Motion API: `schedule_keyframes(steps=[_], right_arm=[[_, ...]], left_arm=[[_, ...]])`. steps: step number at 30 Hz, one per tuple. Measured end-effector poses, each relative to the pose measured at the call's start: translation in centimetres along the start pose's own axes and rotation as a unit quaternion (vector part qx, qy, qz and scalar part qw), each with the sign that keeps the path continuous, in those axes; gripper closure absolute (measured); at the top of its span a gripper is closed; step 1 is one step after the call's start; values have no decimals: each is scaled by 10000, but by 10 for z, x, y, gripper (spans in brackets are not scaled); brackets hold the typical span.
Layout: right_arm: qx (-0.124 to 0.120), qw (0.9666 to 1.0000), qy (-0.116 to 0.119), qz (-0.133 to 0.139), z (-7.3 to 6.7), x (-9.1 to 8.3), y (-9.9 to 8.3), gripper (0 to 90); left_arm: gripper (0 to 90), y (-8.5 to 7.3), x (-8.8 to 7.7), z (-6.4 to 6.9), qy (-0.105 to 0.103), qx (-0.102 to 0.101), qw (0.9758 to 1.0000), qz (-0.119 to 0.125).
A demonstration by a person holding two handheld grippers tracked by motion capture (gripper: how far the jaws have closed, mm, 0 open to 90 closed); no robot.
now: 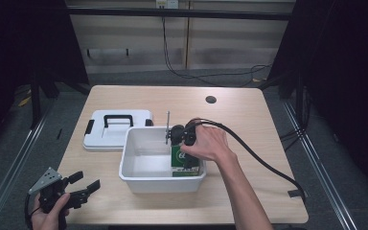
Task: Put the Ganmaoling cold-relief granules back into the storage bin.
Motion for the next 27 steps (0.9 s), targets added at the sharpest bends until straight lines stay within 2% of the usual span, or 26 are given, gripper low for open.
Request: schedule_keyframes(steps=[5,8,9,12,14,19,27], right_arm=[[-17,9995,-62,316,1,-14,0,122],[104,9991,-99,397,-1,-20,-2,129],[17,9988,-132,464,1,-20,-2,130],[128,9982,-223,543,2,-24,-5,132],[197,9975,-153,657,1,-28,-5,146],[296,9951,-222,916,0,-37,-7,141],[341,9931,-356,1068,-2,-45,-14,175]], left_arm=[[164,0,0,0,-1,-31,10000,10],[164,0,0,0,9,-8,10000,16],[164,0,0,0,10,-3,10000,12],[164,0,0,0,9,-6,10000,12],[165,0,0,0,9,-7,10000,9],[165,0,0,0,7,-5,10000,12],[164,-1,0,1,-28,-25,10000,-12]])
Point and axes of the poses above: each handheld gripper's, and its own axes: x roughly forward along the jaws, y roughly out of its top, z roughly to its right, the point moved 6 cm from there along x, roughly forward along the jaws, and after that the axes turned 4 degrees about -y, right-handed, at the moved point
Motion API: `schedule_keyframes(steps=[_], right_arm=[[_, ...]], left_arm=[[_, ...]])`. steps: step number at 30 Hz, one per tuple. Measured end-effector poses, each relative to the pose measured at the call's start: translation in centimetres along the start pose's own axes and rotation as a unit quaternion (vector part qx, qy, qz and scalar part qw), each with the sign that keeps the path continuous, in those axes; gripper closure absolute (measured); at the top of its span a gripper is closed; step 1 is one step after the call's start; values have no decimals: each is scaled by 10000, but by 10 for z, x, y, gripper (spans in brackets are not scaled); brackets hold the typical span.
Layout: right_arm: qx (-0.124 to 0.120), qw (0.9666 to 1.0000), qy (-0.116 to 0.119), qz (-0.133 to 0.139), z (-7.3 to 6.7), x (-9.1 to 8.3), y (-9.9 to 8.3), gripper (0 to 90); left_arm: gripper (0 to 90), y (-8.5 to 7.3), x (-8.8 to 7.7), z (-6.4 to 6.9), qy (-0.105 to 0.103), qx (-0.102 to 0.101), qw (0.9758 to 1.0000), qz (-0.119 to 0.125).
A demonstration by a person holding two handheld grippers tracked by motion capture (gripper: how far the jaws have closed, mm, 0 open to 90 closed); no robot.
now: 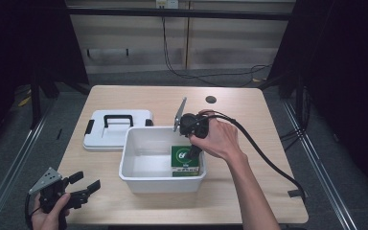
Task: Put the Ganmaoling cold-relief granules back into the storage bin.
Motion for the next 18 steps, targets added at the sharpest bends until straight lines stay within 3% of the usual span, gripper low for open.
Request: schedule_keyframes(steps=[5,8,13,15,18], right_arm=[[56,10000,10,71,-2,-4,-7,198],[126,9993,3,351,-2,-12,-11,209],[337,9982,-155,477,-4,-21,-21,195],[424,9969,-146,645,-5,-24,-24,198],[492,9933,-477,931,-4,-27,-29,195]], left_arm=[[164,0,-1,-1,22,20,10000,11],[165,1,-1,-1,28,22,10000,15],[164,0,-1,-1,37,-14,10000,33],[164,0,-1,-1,38,-5,10000,13],[164,0,-1,0,37,8,10000,5]])
Point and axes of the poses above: each handheld gripper's, and its own axes: x roughly forward along the jaws, y roughly out of its top, z roughly to its right, the point moved 6 cm from there along x, roughly forward along the jaws, and after that the axes turned 4 degrees about -y, right-handed, at the moved point
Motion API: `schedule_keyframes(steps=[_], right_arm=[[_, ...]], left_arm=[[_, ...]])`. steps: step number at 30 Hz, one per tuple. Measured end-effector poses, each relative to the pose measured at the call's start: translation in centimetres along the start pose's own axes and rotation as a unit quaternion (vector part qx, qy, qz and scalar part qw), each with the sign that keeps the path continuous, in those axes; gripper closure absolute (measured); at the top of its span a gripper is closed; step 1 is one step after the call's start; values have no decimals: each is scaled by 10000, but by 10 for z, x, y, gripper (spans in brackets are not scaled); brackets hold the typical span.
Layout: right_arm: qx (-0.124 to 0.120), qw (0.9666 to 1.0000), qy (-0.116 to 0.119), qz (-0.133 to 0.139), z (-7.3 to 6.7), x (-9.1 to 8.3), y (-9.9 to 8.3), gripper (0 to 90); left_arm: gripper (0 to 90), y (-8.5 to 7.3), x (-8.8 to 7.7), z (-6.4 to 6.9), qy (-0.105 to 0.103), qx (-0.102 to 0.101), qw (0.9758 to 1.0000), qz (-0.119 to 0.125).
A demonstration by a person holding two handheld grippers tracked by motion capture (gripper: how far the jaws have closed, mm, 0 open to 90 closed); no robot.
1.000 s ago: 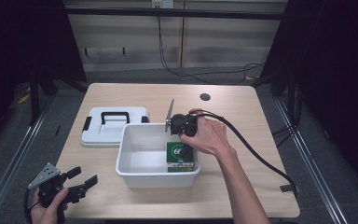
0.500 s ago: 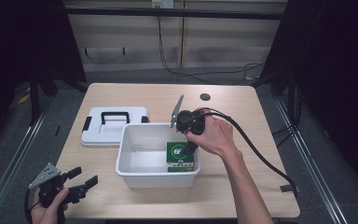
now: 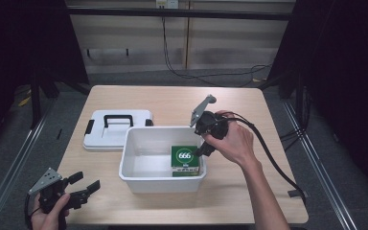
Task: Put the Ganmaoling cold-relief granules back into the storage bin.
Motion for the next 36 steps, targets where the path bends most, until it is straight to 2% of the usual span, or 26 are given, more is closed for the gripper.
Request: schedule_keyframes(steps=[5,8,12,15,16,22,25,26,29,30,35,36], right_arm=[[70,9996,-82,263,0,-4,-8,190],[216,9980,-173,567,-1,-9,-15,188],[403,9958,-214,792,-1,-15,-24,187],[532,9934,-274,981,0,-19,-33,184],[603,9917,-373,1070,1,-21,-37,173],[799,9878,-483,1246,2,-26,-61,164],[890,9843,-554,1422,2,-28,-71,164],[946,9822,-556,1525,1,-29,-75,164],[1011,9800,-607,1602,-1,-31,-84,163],[1001,9825,-539,1476,-3,-30,-93,167],[1122,9819,-618,1396,-6,-27,-111,169],[1181,9808,-652,1408,-6,-26,-115,168]], left_arm=[[164,0,0,0,8,8,10000,3],[164,0,0,0,12,11,10000,-15],[164,0,0,0,-5,16,10000,-17],[164,0,0,0,-13,-18,10000,33],[164,0,-1,0,-11,13,10000,36],[163,1,0,0,0,-7,10000,43],[163,1,0,1,-5,7,10000,52],[163,1,0,1,1,-3,10000,56],[163,0,-1,0,15,-1,10000,44],[163,0,-1,0,12,11,10000,43],[163,1,-1,0,7,26,10000,46],[164,1,0,0,11,-8,10000,65]])
Point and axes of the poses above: each handheld gripper's, and its own axes: x roughly forward along the jaws, y roughly out of its top, z roughly to its right, the point moved 6 cm from there along x, roughly forward along the jaws, and after that the axes turned 4 degrees about -y, right-handed, at the moved point
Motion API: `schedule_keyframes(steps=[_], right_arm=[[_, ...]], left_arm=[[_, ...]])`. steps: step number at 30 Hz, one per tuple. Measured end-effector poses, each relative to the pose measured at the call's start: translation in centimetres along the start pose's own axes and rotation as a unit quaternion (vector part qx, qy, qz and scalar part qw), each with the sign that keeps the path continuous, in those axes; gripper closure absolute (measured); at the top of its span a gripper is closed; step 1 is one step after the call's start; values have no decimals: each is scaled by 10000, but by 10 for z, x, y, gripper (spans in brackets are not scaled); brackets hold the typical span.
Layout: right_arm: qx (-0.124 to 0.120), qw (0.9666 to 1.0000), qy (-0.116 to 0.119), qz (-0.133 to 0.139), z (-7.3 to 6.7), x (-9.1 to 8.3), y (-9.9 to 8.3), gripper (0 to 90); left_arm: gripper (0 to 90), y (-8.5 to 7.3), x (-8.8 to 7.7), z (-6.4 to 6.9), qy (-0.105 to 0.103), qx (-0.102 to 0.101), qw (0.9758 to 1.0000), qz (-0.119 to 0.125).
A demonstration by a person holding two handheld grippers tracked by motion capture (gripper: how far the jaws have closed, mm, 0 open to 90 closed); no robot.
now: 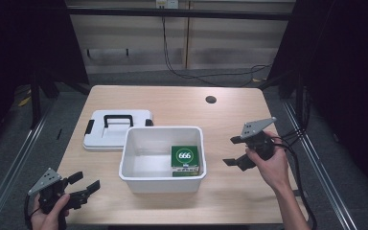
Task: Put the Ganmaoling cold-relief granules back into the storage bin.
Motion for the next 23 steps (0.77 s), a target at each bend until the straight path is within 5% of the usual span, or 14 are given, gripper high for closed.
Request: schedule_keyframes(steps=[9,16,18,23], right_arm=[[388,9987,-279,199,2,-7,-40,151],[1085,9895,-609,736,13,-14,-70,146],[1269,9851,-883,754,18,-16,-76,133],[1485,9825,-936,628,26,-11,-90,131]], left_arm=[[163,0,0,0,-16,6,10000,-11],[163,1,-1,2,-29,-10,10000,15],[163,2,-1,1,-41,29,10000,8],[163,2,-1,2,-62,11,10000,17]])
Point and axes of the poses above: each handheld gripper's, and its own axes: x roughly forward along the jaws, y roughly out of its top, z roughly to its right, the point moved 6 cm from there along x, roughly forward along the jaws, and after that the axes turned 4 degrees about -y, right-handed, at the moved point
